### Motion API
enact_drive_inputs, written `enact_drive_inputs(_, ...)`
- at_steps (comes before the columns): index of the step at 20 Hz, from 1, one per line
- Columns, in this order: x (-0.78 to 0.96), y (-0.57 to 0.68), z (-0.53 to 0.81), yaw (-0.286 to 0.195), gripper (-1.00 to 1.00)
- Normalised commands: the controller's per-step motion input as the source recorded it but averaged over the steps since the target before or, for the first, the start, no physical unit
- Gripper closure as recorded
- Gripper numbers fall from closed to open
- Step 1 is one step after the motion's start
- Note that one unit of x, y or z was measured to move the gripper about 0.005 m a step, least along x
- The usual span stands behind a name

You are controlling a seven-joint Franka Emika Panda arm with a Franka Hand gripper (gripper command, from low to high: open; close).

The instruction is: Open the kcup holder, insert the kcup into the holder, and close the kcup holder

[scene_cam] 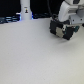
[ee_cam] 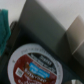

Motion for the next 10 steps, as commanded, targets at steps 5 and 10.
enact_drive_inputs(5,-0.57,0.46,0.06,0.05,-1.0)
enact_drive_inputs(10,-0.41,0.4,0.1,0.039,-1.0)
